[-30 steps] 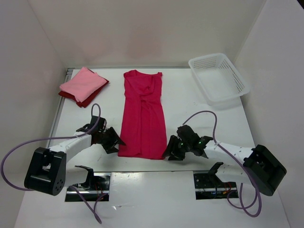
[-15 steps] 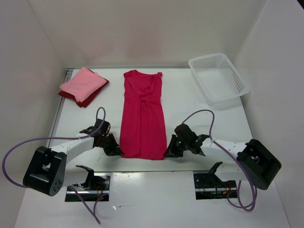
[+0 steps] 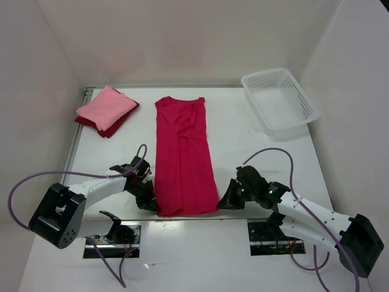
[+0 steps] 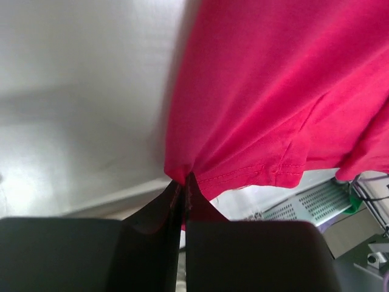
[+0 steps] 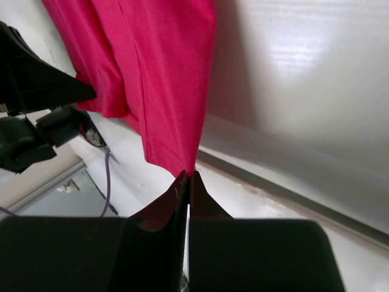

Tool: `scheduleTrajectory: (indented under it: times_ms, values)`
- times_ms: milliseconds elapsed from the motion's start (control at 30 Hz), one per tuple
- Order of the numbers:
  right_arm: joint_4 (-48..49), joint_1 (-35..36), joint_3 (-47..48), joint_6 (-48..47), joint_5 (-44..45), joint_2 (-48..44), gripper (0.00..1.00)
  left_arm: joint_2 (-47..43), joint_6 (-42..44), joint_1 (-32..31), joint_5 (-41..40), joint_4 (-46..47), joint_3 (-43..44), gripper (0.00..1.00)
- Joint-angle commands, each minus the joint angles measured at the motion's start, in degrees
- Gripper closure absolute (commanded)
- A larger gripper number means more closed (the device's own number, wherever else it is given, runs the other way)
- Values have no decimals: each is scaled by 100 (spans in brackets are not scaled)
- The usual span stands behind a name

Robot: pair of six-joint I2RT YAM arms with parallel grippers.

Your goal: Fold and stack the t-shirts

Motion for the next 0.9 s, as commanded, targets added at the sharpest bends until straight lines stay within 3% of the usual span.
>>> scheduleTrajectory:
  times_ms: [0,67,200,600,867]
  values:
    - [-727,66,212,49,-171,-48,100,37,158,-47,68,-625,421,96]
    - [-781,66,536,-74,-171,144,100,-15,158,-47,-55,-898,658,97]
    - [-843,-748,1117,-775,-171,601,100,37,158,75,-328,-1074,1571,97]
    - [-210,-1603,3226,-2384,224,3525,100,695,316,1367,-522,410,2372,89]
    - [-210,-2061,5028,-3062,233,5075,100,1881,386,1473,-759,973,3225,86]
